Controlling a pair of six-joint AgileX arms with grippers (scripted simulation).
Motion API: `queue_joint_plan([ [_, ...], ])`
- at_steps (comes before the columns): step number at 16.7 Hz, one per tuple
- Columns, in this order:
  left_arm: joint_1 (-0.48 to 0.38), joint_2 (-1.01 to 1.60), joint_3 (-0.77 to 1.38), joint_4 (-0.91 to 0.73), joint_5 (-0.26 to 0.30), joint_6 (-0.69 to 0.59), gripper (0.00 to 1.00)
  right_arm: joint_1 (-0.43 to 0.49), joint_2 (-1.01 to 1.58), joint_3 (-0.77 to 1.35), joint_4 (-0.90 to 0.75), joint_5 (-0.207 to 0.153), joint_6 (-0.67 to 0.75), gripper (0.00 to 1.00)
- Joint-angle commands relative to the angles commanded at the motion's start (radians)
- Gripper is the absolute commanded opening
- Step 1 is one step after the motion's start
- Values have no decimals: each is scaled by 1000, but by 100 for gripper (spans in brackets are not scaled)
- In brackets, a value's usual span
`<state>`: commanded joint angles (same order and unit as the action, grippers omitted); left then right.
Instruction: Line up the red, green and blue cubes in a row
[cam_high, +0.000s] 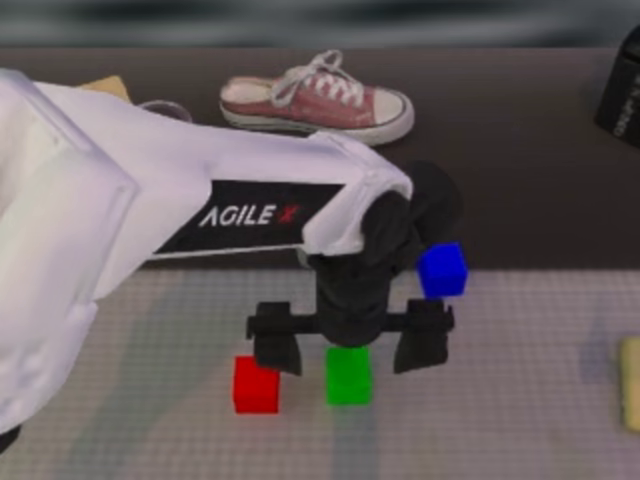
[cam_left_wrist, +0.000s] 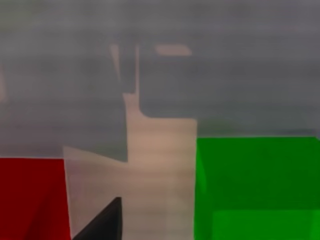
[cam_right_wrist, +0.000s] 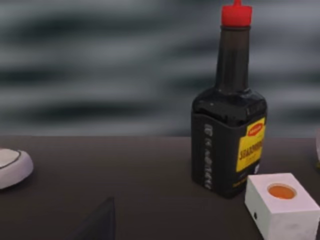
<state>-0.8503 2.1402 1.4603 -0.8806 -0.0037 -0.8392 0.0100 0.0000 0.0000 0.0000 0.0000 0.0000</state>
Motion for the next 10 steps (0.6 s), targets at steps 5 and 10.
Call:
queue_joint_plan([
  [5,6,-12,30,-42,0,-4,100,0,0,0,0,0,0,100],
  [10,17,-74,138,-220,-1,-5,100,0,0,0,0,0,0,100],
])
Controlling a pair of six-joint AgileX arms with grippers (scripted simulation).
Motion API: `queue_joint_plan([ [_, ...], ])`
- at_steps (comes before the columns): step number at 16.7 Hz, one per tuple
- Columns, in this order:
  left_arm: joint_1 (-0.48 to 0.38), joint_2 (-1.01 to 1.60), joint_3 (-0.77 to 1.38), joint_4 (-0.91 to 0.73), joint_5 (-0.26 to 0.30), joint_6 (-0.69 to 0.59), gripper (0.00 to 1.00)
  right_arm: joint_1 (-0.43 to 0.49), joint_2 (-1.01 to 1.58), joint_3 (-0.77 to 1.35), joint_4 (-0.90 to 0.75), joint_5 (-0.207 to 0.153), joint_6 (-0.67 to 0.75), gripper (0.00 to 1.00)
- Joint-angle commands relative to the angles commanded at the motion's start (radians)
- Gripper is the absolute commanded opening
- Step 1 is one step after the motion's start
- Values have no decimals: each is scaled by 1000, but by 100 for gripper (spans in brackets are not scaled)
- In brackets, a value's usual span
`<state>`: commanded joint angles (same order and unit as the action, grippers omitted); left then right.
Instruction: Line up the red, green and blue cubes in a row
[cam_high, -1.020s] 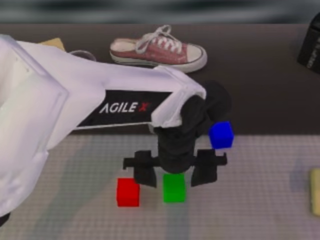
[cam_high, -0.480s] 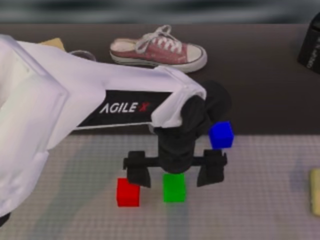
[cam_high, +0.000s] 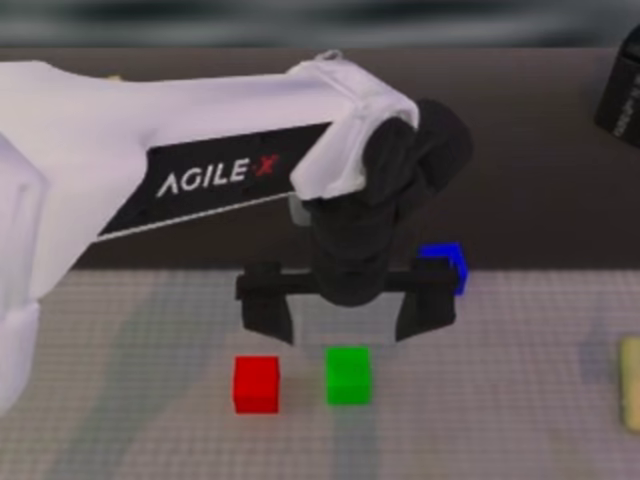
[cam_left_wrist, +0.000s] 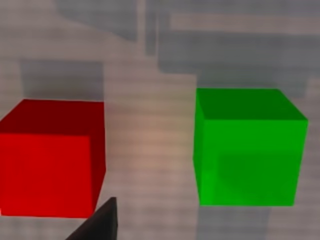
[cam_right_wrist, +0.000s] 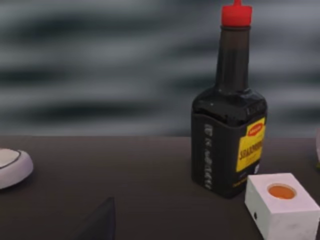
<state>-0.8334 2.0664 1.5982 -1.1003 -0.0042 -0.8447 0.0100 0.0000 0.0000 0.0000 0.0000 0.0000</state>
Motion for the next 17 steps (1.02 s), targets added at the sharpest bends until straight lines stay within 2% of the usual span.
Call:
queue_joint_plan([
  [6,-3,-11,16,-22,0,2,100,0,0,0,0,0,0,100],
  [9,22,-72,-36,16,-3,27,100,20,62,61,-42,-2,14,100],
  [13,116,-283,-216,135,-8,105,100,80,291,282,-180,-3,59,100],
  [17,258,-600,-480,305,-13,219,100,159,677,602,-381,0,120,100],
])
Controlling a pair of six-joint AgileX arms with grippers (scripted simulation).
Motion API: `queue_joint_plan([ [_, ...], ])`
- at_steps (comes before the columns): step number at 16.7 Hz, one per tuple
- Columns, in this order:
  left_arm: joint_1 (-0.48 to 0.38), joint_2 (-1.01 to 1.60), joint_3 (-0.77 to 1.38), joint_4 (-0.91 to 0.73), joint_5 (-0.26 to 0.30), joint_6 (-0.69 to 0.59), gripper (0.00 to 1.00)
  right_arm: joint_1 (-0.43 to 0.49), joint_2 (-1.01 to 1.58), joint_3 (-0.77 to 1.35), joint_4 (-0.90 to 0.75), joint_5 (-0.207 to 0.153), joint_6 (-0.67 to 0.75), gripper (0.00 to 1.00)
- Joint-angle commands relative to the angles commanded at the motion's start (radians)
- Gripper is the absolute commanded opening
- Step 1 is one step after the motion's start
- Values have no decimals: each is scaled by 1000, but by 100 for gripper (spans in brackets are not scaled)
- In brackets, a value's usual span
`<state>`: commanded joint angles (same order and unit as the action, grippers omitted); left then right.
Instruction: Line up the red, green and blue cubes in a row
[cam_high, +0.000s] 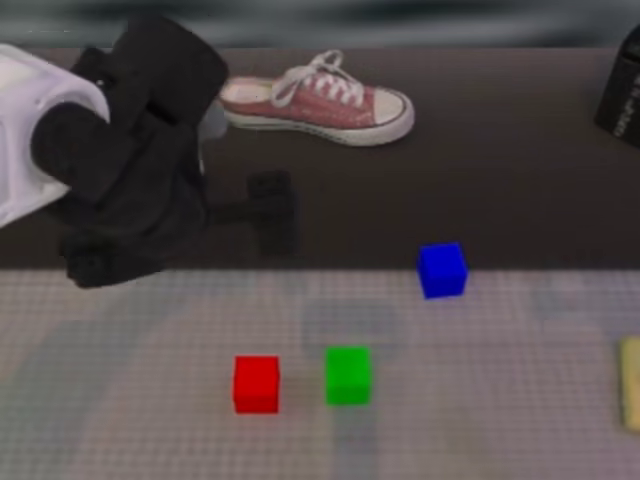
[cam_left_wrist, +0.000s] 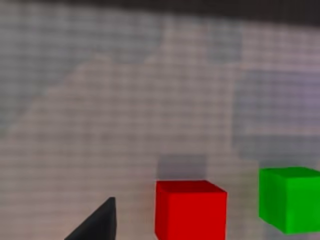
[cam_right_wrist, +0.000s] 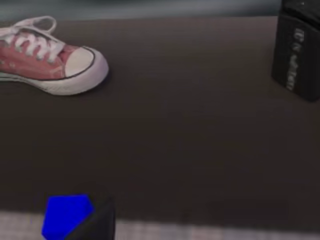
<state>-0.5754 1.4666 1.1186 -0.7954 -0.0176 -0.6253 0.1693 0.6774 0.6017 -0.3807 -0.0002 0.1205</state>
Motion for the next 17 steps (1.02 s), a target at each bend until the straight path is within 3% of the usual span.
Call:
queue_joint_plan([
  [9,362,-868,-685,465,2,352,100,202,1011,758,-516,1,151,100],
  [17,574,-1415,-1082,765,15,600,100,315,1522,1207,-779,3,236,100],
])
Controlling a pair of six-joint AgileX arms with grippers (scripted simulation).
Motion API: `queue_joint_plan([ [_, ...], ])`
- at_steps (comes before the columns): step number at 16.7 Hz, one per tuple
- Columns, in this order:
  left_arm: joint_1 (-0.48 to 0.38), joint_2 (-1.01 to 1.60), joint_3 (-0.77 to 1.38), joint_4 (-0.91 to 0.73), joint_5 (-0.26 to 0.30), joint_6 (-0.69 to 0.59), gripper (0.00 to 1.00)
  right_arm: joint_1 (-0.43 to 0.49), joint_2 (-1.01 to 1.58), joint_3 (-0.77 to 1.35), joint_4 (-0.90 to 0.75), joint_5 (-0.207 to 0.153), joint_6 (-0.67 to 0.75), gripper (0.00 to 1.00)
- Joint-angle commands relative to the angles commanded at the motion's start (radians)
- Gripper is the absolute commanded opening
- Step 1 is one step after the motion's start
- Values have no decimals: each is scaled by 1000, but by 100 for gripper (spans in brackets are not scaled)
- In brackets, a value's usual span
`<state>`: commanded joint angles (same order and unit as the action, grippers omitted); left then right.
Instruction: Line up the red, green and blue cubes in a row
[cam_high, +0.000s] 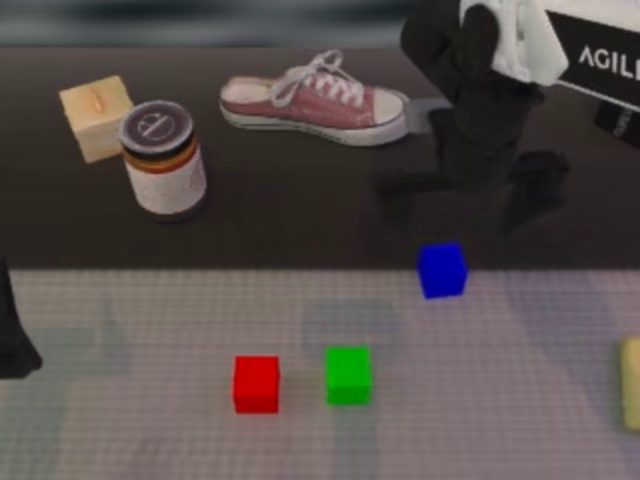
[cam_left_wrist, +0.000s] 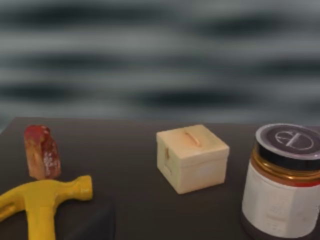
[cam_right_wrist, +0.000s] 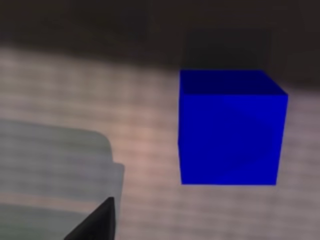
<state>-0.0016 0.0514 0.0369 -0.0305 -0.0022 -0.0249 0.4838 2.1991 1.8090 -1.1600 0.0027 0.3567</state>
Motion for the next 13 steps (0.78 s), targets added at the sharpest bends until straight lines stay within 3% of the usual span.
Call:
queue_joint_plan([
  [8,22,-51,-37,30,2,25,100,6,43,41,-18,0,7,100],
  [13,22,-51,-37,30,2,25,100,10,94,-53,130,1,8,100],
])
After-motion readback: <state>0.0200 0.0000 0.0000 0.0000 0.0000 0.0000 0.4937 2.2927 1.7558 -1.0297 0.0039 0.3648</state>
